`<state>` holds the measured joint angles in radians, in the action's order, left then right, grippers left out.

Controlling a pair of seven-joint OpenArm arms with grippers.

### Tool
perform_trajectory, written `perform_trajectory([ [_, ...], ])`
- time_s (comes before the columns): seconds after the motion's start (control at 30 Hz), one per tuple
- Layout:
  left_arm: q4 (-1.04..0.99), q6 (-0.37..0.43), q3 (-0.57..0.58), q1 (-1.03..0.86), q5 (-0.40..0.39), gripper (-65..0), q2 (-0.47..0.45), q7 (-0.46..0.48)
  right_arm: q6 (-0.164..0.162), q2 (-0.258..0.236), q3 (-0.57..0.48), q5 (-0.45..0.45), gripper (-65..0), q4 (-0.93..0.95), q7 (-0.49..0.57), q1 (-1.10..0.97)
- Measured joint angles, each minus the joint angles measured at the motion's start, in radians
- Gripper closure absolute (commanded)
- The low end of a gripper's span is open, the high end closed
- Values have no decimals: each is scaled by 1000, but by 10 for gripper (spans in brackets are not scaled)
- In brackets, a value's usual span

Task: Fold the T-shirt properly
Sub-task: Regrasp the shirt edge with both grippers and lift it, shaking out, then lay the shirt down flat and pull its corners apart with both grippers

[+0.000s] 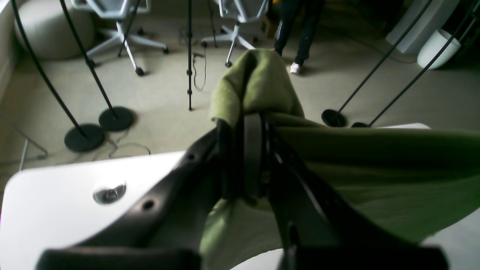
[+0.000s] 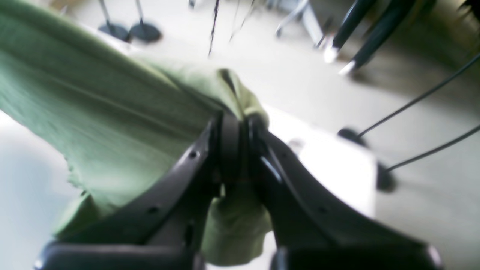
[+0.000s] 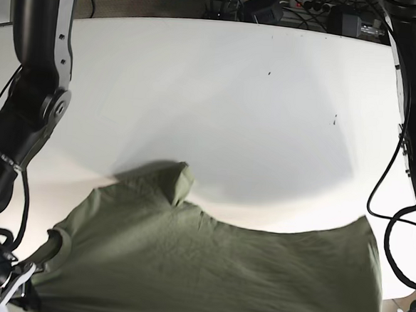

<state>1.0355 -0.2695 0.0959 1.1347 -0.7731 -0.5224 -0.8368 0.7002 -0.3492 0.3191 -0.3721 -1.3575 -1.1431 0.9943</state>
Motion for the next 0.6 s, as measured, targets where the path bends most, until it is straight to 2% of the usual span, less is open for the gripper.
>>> perform_trajectory([
  [0.1, 1, 0, -6, 44, -13, 0, -9, 16, 0, -2, 0, -5, -17, 2, -4, 85],
  [0.17, 32, 0, -5, 26, -14, 0, -29, -7, 0, 1, 2, -21, -17, -7, -52, 90],
  [0.23, 129, -3, -12, -52, -15, 0, -64, -18, 0, 5, 5, -22, -17, -78, -80, 32],
  [0.37, 283, 0, -126, -310, -14, 0, -61, -9, 0, 9, 7, -21, -17, -254, -76, -210],
  [0.47, 361, -2, -200, -521, -8, 0, -46, -33, 0, 72, 91, -16, -17, -339, -92, -418],
  [0.57, 446, -56, -270, -718, -7, 0, -48, -11, 1, 114, 128, -16, -17, -398, -88, -607],
  [0.6, 471, -81, -311, -813, -6, 0, -39, -8, 0, 137, 153, -16, -17, -409, -48, -692],
])
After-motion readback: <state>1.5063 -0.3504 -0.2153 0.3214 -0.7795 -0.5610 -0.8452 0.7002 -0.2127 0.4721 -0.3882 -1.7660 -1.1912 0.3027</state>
